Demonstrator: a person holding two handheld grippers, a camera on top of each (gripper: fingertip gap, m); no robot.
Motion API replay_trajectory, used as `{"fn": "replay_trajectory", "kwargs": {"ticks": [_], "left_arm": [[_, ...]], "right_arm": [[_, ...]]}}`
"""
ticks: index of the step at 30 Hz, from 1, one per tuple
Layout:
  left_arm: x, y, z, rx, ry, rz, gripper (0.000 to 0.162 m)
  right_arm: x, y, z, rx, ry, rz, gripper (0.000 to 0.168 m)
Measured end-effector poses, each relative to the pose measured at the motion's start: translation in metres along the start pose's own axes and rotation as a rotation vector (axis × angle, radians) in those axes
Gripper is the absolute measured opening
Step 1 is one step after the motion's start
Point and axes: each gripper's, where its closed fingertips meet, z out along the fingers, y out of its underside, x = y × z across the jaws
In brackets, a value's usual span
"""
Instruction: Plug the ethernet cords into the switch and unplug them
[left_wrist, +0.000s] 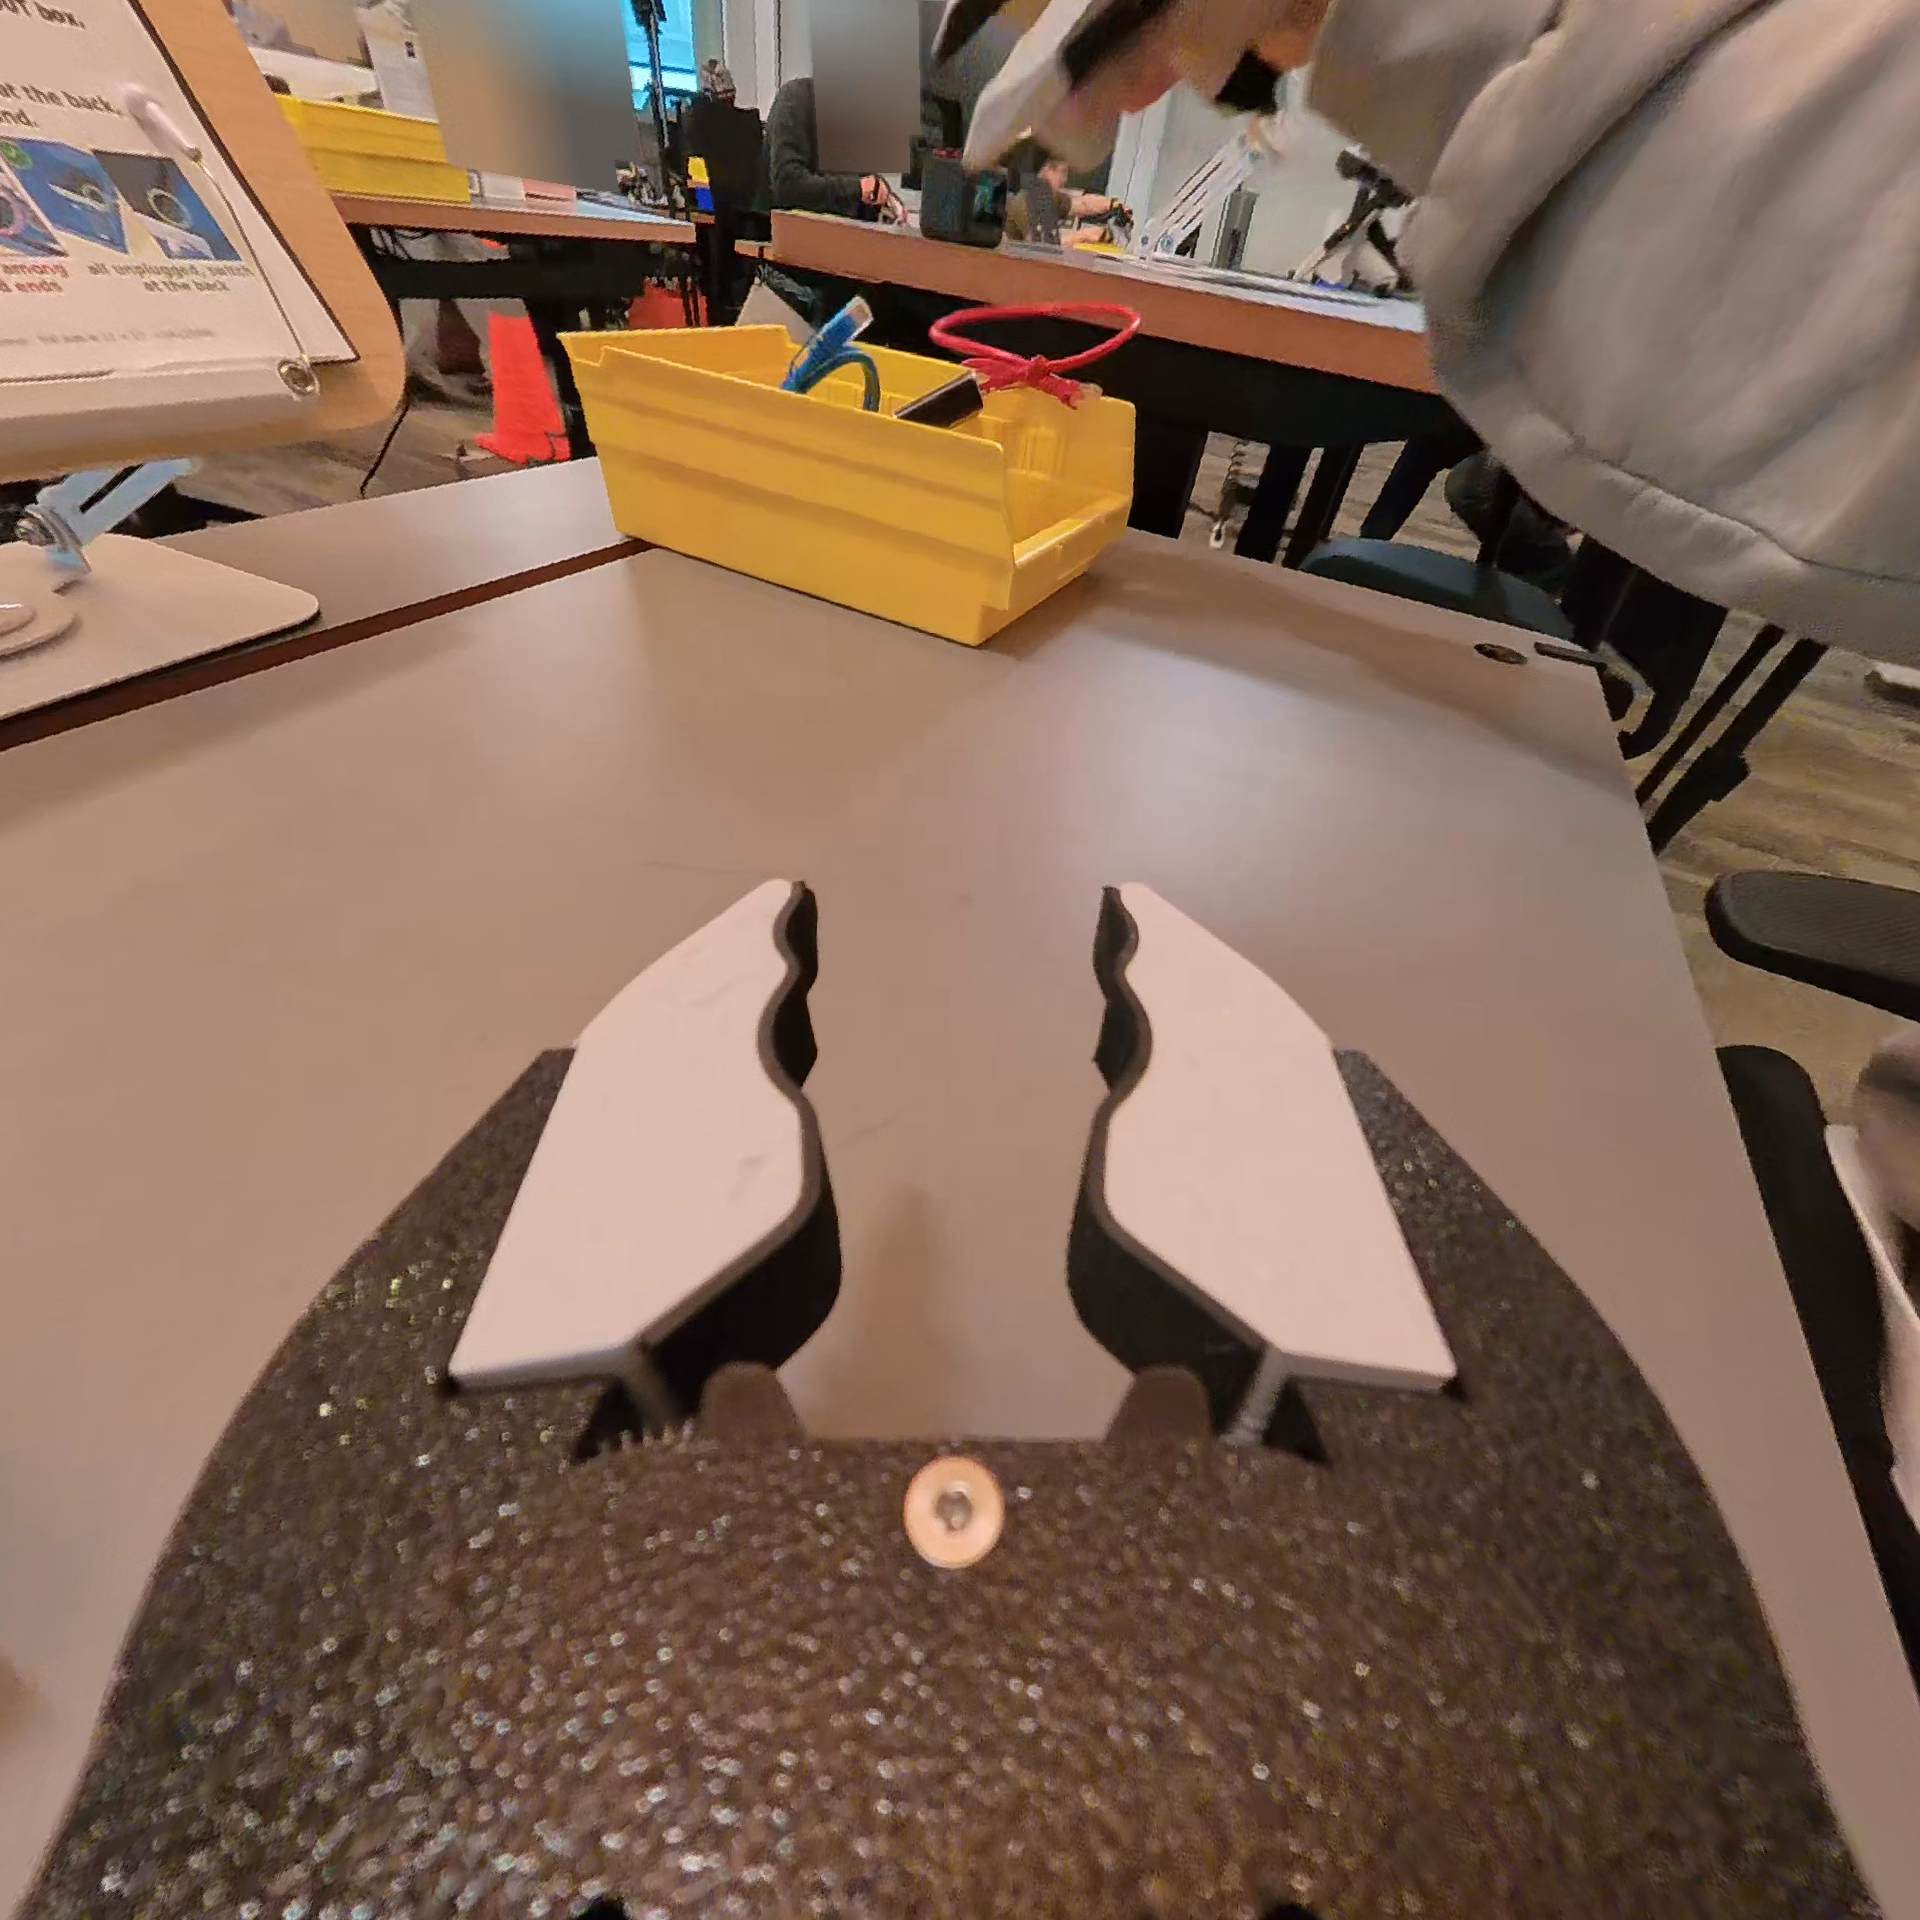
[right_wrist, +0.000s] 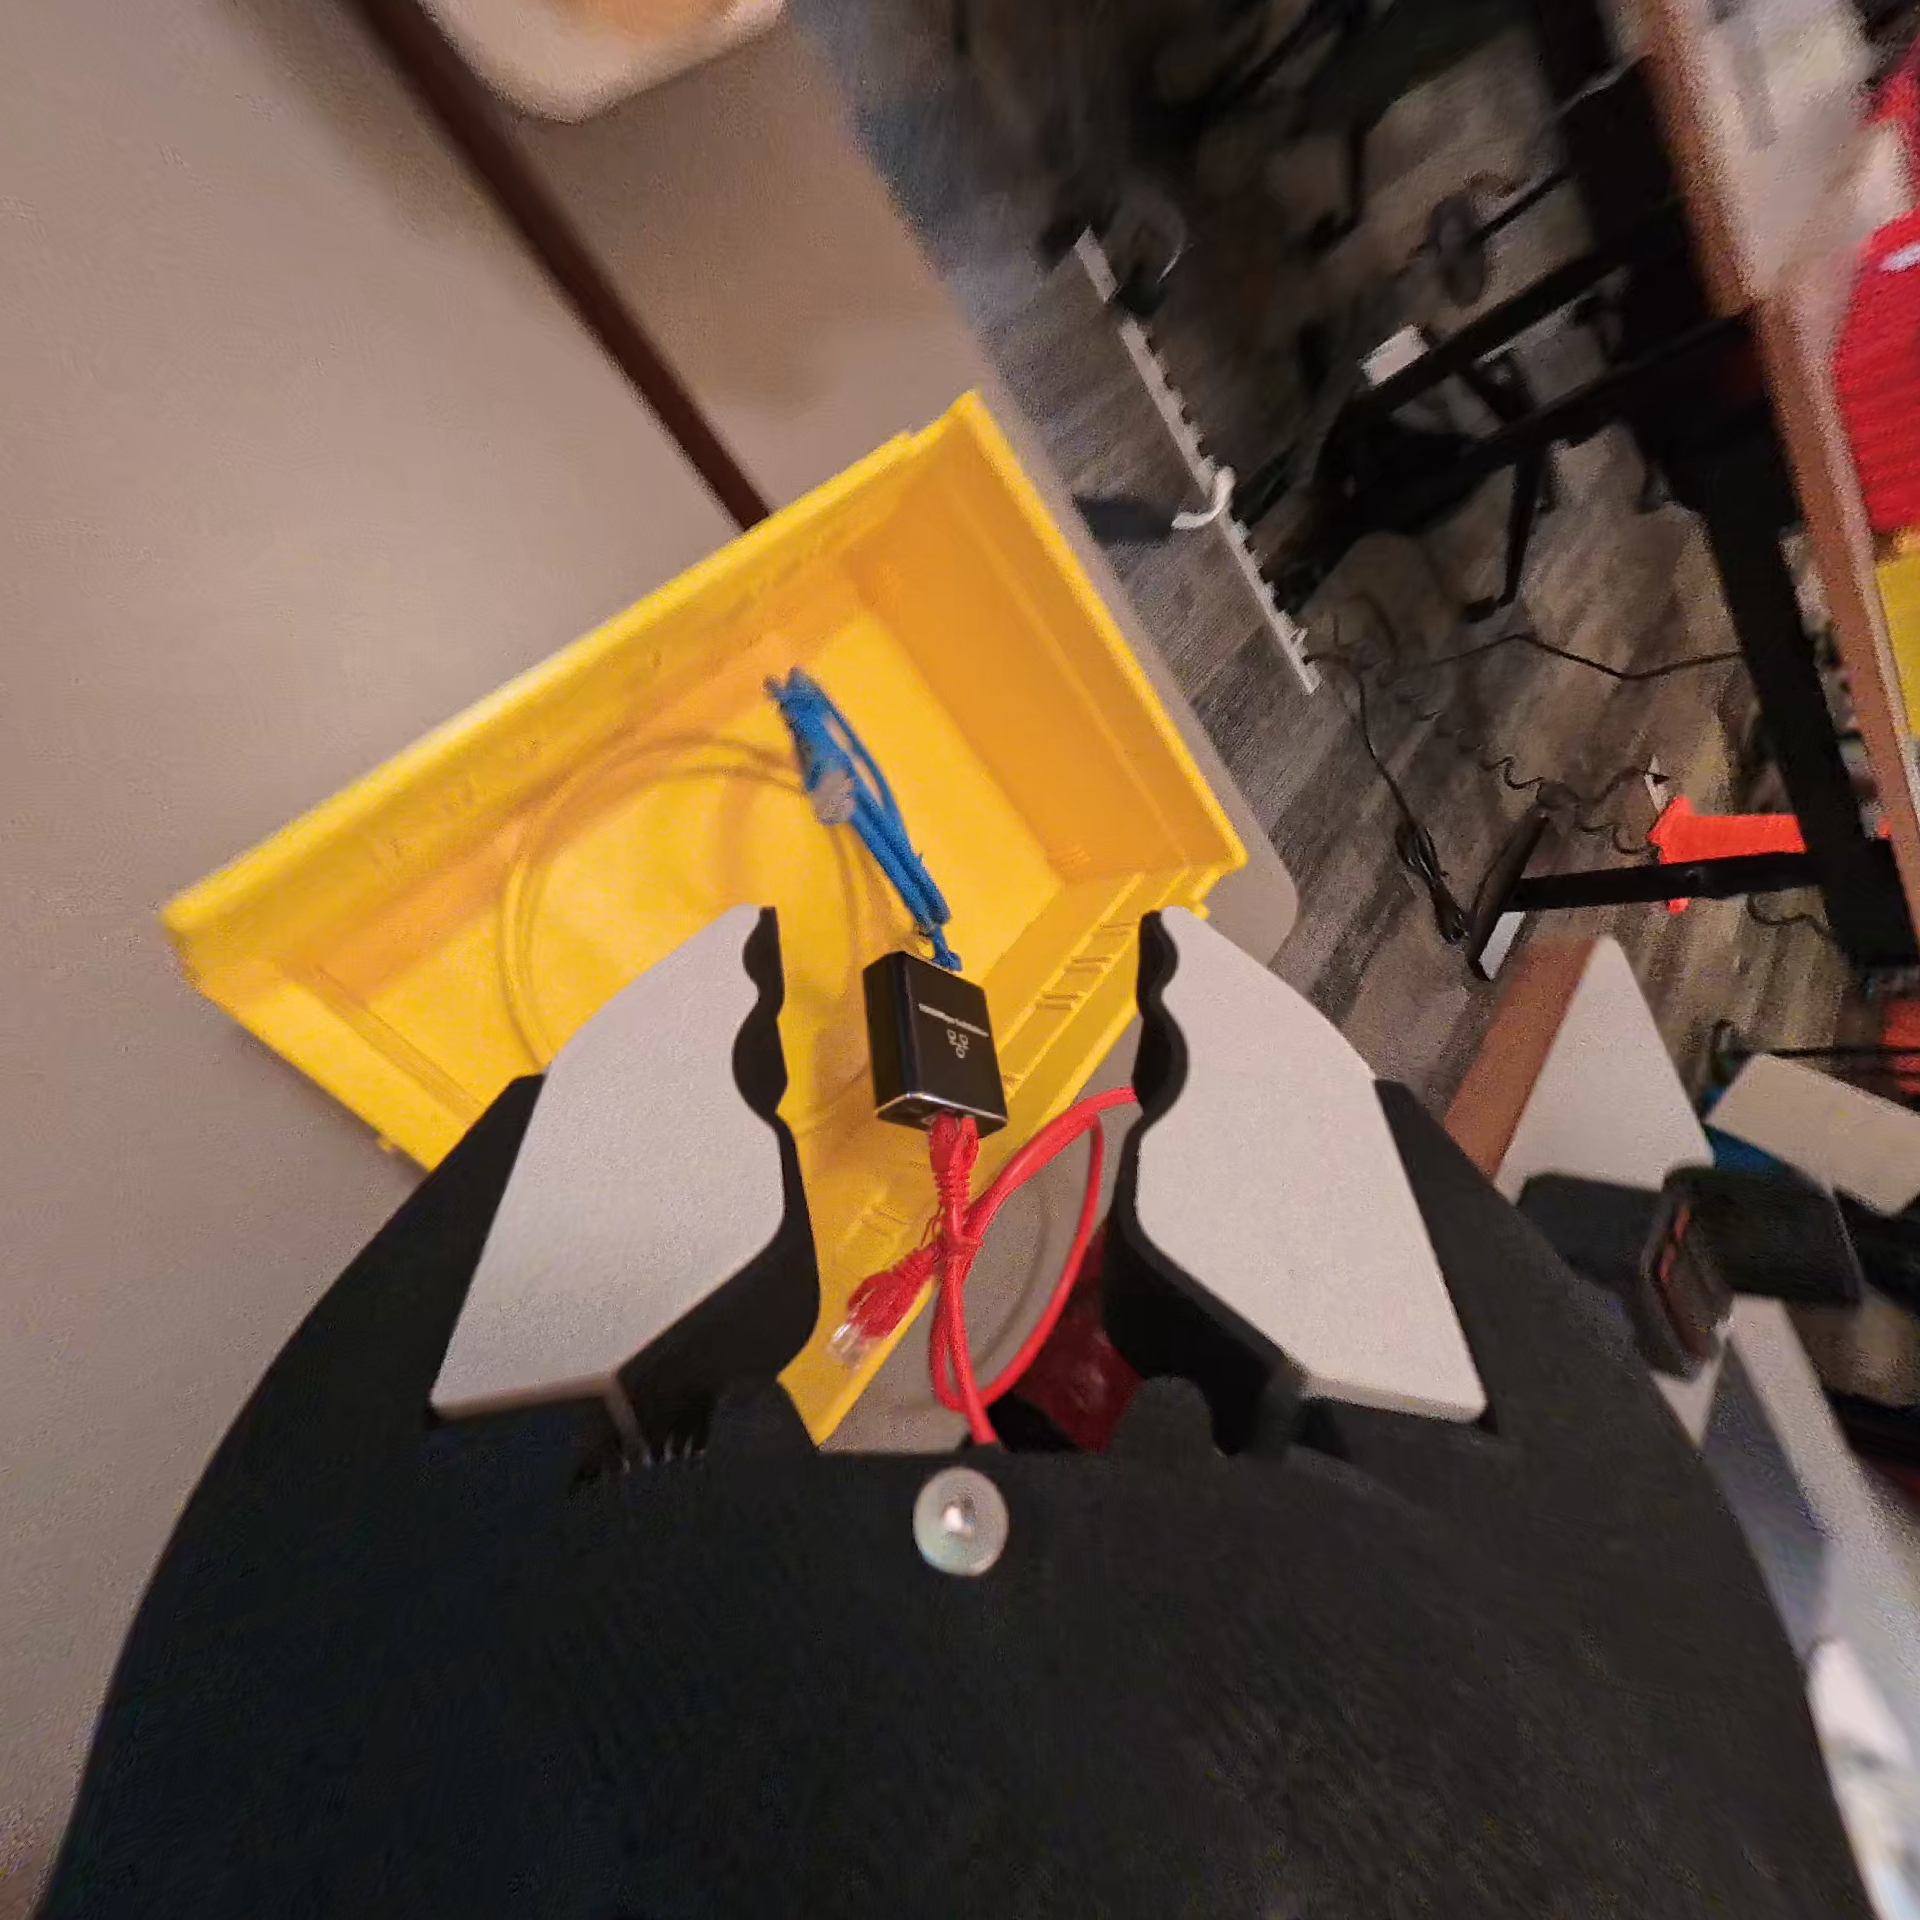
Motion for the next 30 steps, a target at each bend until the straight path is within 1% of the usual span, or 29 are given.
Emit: {"fn": "replay_trajectory", "kwargs": {"ticks": [2,4,7,8,9,10,11,12,13,14,15,17,18,20,22,24,25,26,27,28,30], "left_arm": [[-0.002,0.001,0.003,-0.032,-0.029,0.003,0.051],[-0.002,0.003,0.009,-0.082,-0.047,0.014,0.051],[0.001,-0.005,0.023,-0.12,-0.057,0.033,0.051],[0.004,-0.011,0.031,-0.127,-0.047,0.039,0.051],[0.007,-0.016,0.039,-0.139,-0.035,0.045,0.051],[0.01,-0.02,0.047,-0.159,-0.024,0.057,0.051],[0.014,-0.023,0.056,-0.182,-0.013,0.075,0.052],[0.018,-0.025,0.064,-0.208,-0.001,0.095,0.053],[0.023,-0.025,0.071,-0.233,0.01,0.114,0.055],[0.028,-0.025,0.078,-0.254,0.022,0.128,0.056],[0.034,-0.025,0.085,-0.271,0.04,0.135,0.056],[0.045,-0.023,0.095,-0.29,0.075,0.133,0.056],[0.049,-0.021,0.1,-0.3,0.085,0.129,0.056],[0.055,-0.016,0.105,-0.331,0.089,0.132,0.057],[0.058,-0.011,0.107,-0.361,0.083,0.144,0.058],[0.061,-0.007,0.107,-0.373,0.083,0.149,0.058],[0.062,-0.005,0.106,-0.377,0.084,0.145,0.058],[0.062,-0.003,0.106,-0.38,0.08,0.138,0.057],[0.061,-0.002,0.105,-0.38,0.075,0.129,0.057],[0.061,-0.001,0.105,-0.381,0.076,0.118,0.056],[0.061,0.0,0.104,-0.38,0.085,0.1,0.056]], "right_arm": [[0.006,0.0,-0.032,0.094,0.026,0.115,0.067],[0.006,0.011,-0.062,0.151,0.061,0.204,0.066],[0.01,0.046,-0.099,0.23,0.185,0.365,0.06],[0.014,0.064,-0.105,0.251,0.23,0.43,0.056],[0.016,0.082,-0.106,0.268,0.249,0.473,0.057],[0.014,0.097,-0.101,0.287,0.232,0.484,0.055],[0.005,0.114,-0.09,0.273,0.178,0.472,0.051],[-0.001,0.136,-0.076,0.204,0.153,0.432,0.047],[-0.003,0.16,-0.063,0.113,0.184,0.361,0.052],[-0.005,0.177,-0.05,0.047,0.214,0.264,0.065],[-0.007,0.188,-0.037,0.009,0.235,0.175,0.075],[-0.003,0.198,-0.016,-0.03,0.277,0.038,0.075],[0.003,0.199,-0.009,-0.036,0.305,-0.008,0.072],[0.024,0.198,-0.003,-0.044,0.415,-0.114,0.075],[0.035,0.204,0.012,-0.09,0.428,-0.213,0.074],[0.037,0.21,0.03,-0.127,0.383,-0.25,0.075],[0.038,0.211,0.037,-0.135,0.371,-0.257,0.07],[0.04,0.211,0.041,-0.151,0.364,-0.261,0.062],[0.039,0.21,0.044,-0.155,0.342,-0.263,0.048],[0.038,0.207,0.045,-0.149,0.332,-0.272,0.039],[0.036,0.203,0.045,-0.153,0.315,-0.311,0.011]]}}
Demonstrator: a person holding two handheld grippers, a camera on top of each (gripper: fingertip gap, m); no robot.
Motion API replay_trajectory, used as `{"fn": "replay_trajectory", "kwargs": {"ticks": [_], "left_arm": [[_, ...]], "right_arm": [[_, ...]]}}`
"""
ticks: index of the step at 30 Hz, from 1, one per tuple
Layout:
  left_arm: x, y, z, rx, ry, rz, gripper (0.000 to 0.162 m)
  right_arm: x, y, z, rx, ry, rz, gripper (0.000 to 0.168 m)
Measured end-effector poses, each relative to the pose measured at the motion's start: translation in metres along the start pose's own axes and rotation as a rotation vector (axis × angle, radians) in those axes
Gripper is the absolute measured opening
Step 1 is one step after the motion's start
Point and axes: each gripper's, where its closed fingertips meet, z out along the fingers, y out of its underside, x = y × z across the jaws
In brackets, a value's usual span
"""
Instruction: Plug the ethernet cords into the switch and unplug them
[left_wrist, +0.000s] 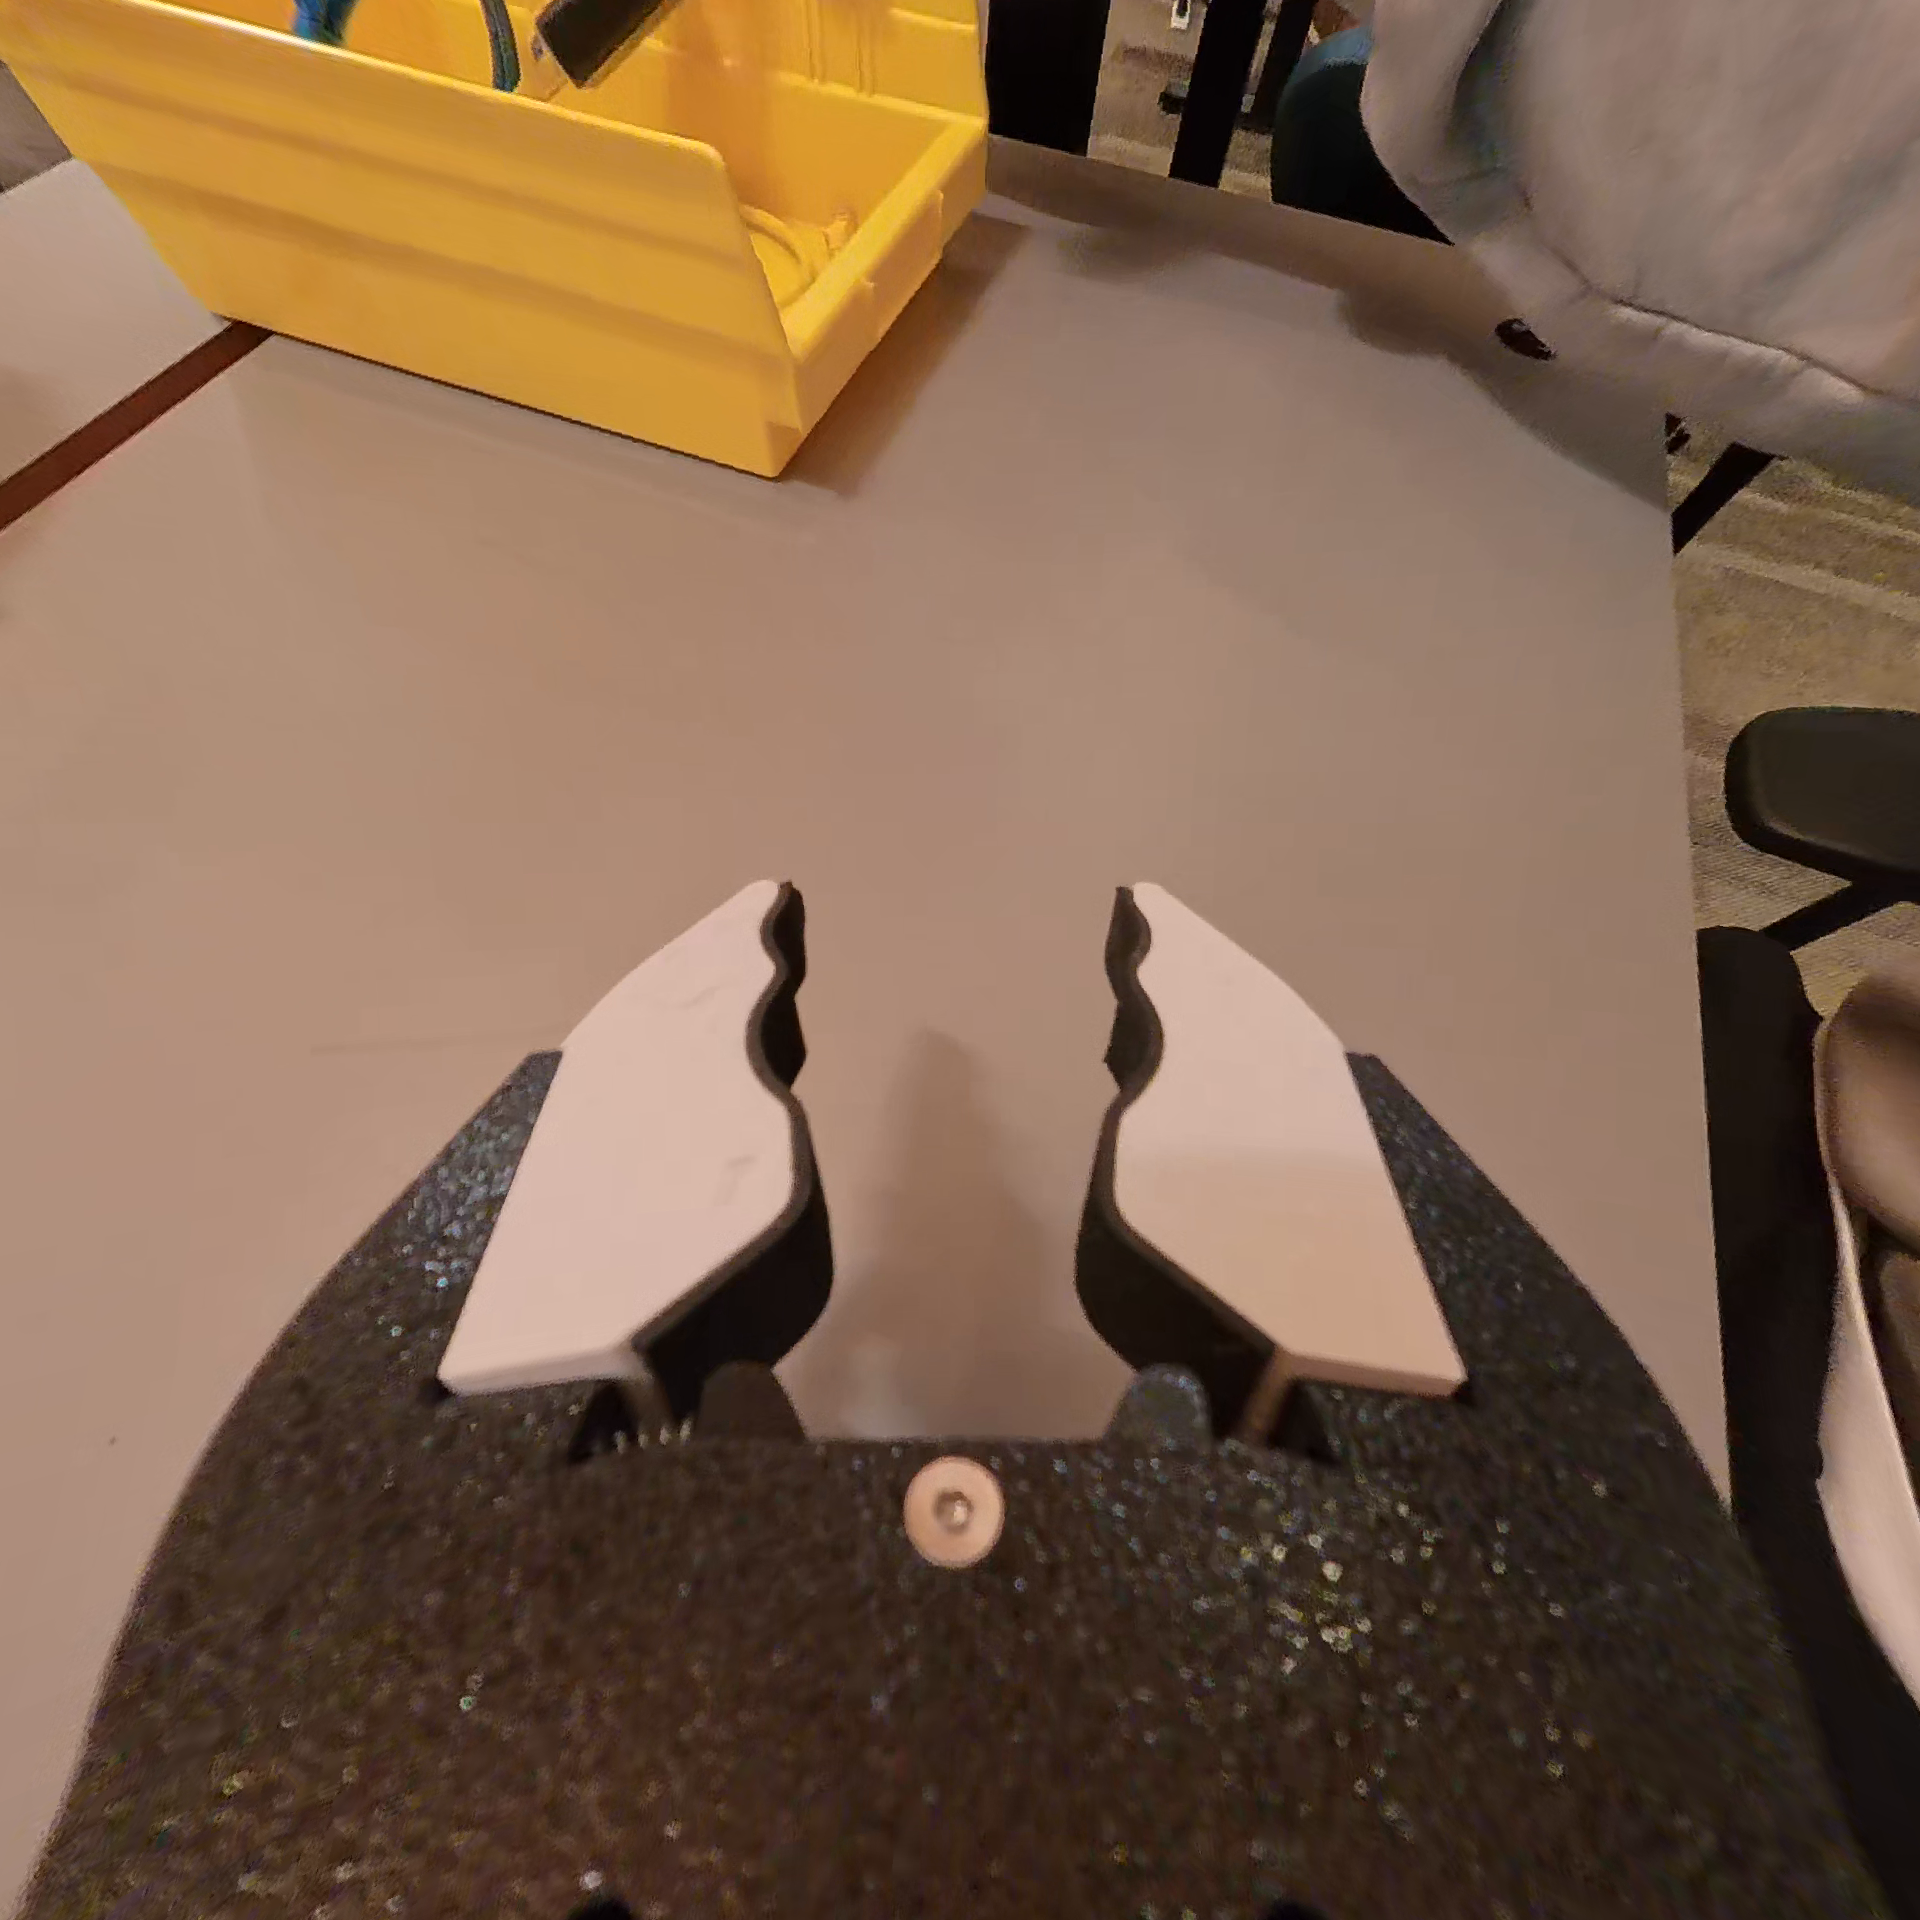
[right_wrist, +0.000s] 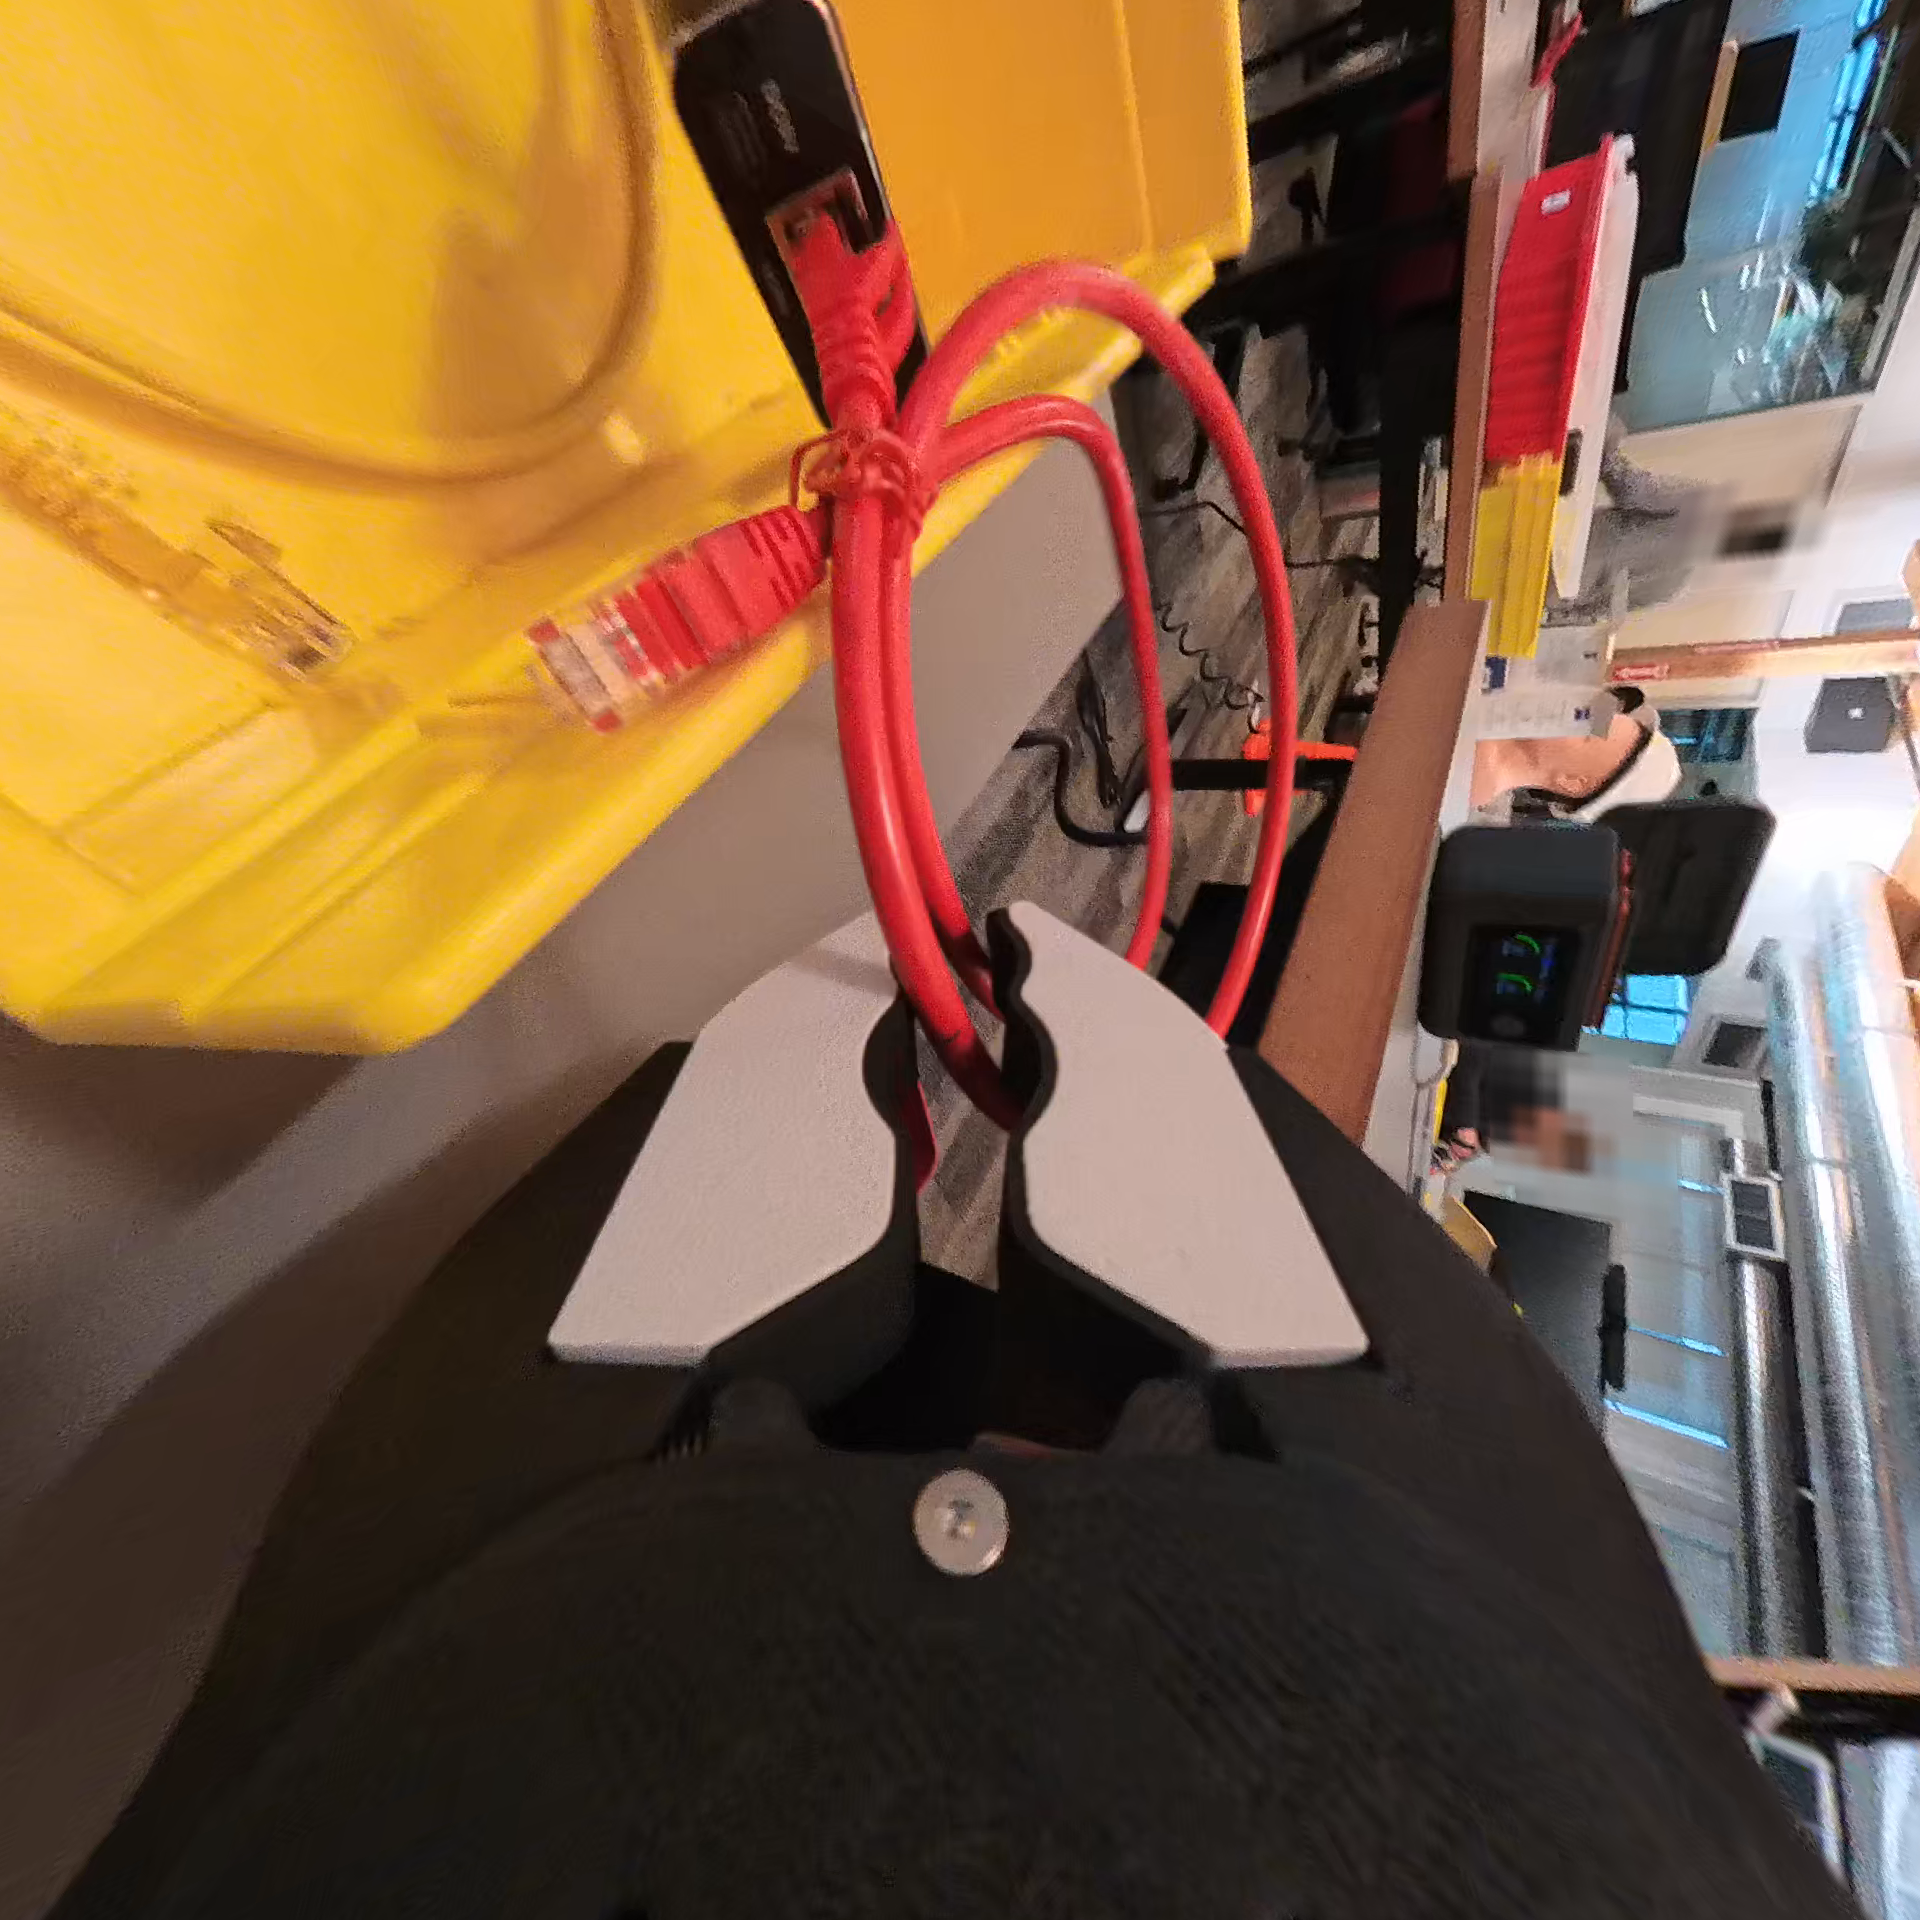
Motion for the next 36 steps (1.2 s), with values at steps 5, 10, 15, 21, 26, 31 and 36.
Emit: {"fn": "replay_trajectory", "kwargs": {"ticks": [5,10,15,21,26,31,36], "left_arm": [[-0.003,-0.002,0.0,0.014,0.023,-0.016,0.054],[-0.004,0.002,0.001,0.024,0.048,-0.022,0.054],[-0.007,0.009,0.001,0.053,0.084,-0.064,0.054],[-0.008,0.012,0.008,0.076,0.135,-0.124,0.054],[-0.004,0.017,0.009,0.071,0.162,-0.121,0.054],[-0.003,0.022,0.005,0.059,0.162,-0.109,0.054],[0.002,0.017,0.003,0.073,0.191,-0.093,0.054]], "right_arm": [[-0.004,-0.014,-0.009,0.098,-0.082,0.09,0.008],[0.019,-0.04,-0.036,0.287,-0.186,0.337,0.006],[0.041,-0.08,-0.068,0.282,-0.35,0.457,0.006],[0.061,-0.172,-0.077,0.42,-0.437,0.713,0.006],[0.065,-0.214,-0.067,0.521,-0.567,1.061,0.009],[0.021,-0.204,-0.07,0.548,-0.588,1.23,0.011],[-0.048,-0.17,-0.065,0.482,-0.548,1.131,0.011]]}}
